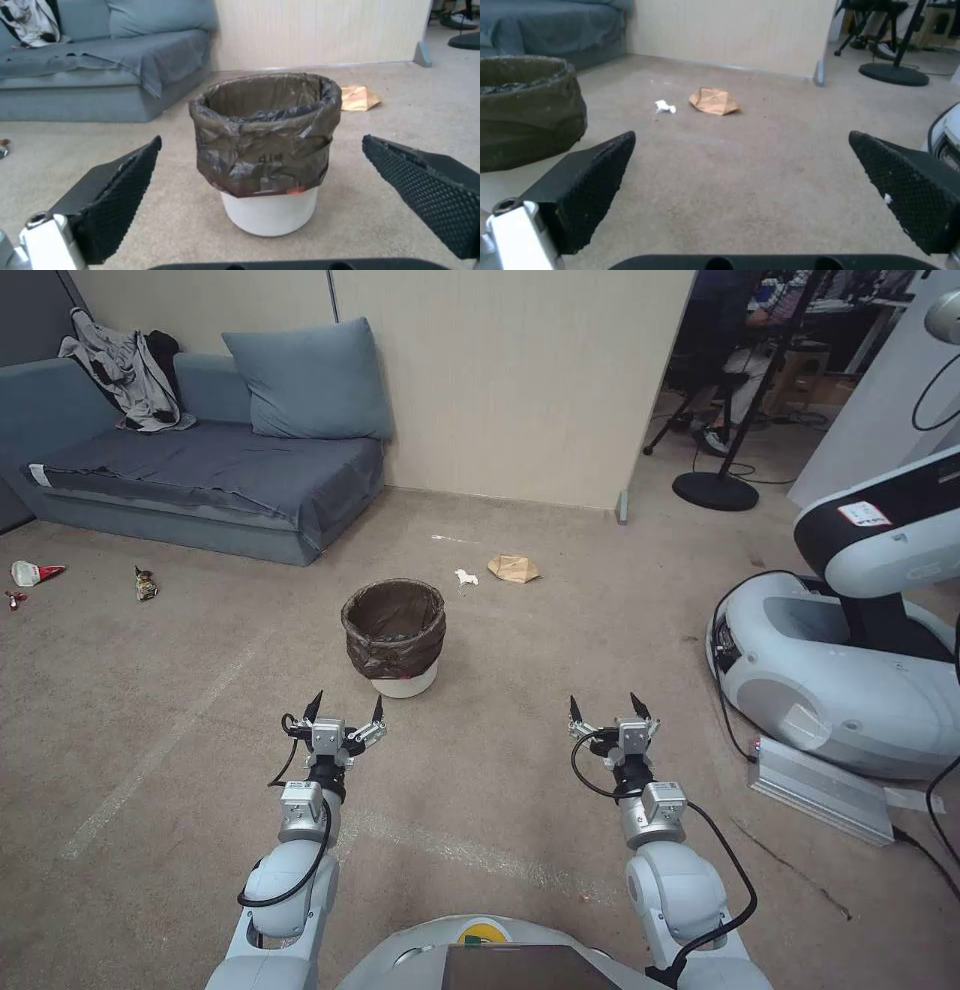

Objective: Pick up the trash bin, then pick up the garbage from the floor and place it into the trash bin.

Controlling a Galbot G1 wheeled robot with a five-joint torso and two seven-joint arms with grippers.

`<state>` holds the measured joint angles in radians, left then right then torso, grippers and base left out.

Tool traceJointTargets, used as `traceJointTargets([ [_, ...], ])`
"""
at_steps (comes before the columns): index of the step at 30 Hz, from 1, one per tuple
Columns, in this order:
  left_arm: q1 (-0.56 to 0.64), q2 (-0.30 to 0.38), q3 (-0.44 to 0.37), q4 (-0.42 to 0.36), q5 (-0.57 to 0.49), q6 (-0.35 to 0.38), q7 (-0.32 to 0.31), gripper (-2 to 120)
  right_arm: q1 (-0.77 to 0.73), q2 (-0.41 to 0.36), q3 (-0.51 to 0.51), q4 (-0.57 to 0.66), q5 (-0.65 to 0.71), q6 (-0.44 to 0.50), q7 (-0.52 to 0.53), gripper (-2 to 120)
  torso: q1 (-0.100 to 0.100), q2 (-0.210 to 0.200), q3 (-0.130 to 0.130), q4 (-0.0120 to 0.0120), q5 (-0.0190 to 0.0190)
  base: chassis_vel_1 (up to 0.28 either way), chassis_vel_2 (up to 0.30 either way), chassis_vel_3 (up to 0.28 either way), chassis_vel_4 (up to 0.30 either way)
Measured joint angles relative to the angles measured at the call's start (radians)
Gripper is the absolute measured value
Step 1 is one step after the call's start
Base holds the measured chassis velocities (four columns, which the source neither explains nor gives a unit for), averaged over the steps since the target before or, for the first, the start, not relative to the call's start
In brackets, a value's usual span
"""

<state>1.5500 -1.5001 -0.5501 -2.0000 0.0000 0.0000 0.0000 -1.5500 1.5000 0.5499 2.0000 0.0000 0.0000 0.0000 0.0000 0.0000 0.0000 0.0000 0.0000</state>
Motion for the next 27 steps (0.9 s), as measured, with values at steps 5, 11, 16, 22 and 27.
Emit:
traceJointTargets([
  [5, 0.000, 0.000, 0.000, 0.000, 0.000, 0.000, 0.000, 100, 0.000, 0.000, 0.000, 0.000, 0.000, 0.000, 0.000, 100, 0.000, 0.000, 0.000, 0.0000, 0.0000, 0.000, 0.000, 0.000, 0.000],
  [11, 0.000, 0.000, 0.000, 0.000, 0.000, 0.000, 0.000, 100, 0.000, 0.000, 0.000, 0.000, 0.000, 0.000, 0.000, 100, 0.000, 0.000, 0.000, 0.0000, 0.0000, 0.000, 0.000, 0.000, 0.000],
  [16, 0.000, 0.000, 0.000, 0.000, 0.000, 0.000, 0.000, 100, -0.001, 0.001, 0.001, 0.001, 0.000, 0.000, 0.001, 100, 0.000, 0.000, 0.000, 0.0001, 0.0000, 0.000, 0.000, 0.000, 0.000],
  [22, 0.089, -0.007, -0.057, -0.076, 0.057, 0.009, -0.045, 100, -0.064, 0.074, 0.095, 0.091, 0.023, 0.031, 0.095, 100, 0.000, 0.000, 0.000, -0.0015, -0.0012, 0.000, 0.000, 0.000, 0.000],
  [27, 0.177, -0.011, -0.103, -0.176, 0.079, 0.061, -0.065, 100, -0.073, 0.097, 0.102, 0.112, 0.037, 0.033, 0.110, 100, 0.000, 0.000, 0.000, 0.0003, -0.0004, 0.000, 0.000, 0.000, 0.000],
])
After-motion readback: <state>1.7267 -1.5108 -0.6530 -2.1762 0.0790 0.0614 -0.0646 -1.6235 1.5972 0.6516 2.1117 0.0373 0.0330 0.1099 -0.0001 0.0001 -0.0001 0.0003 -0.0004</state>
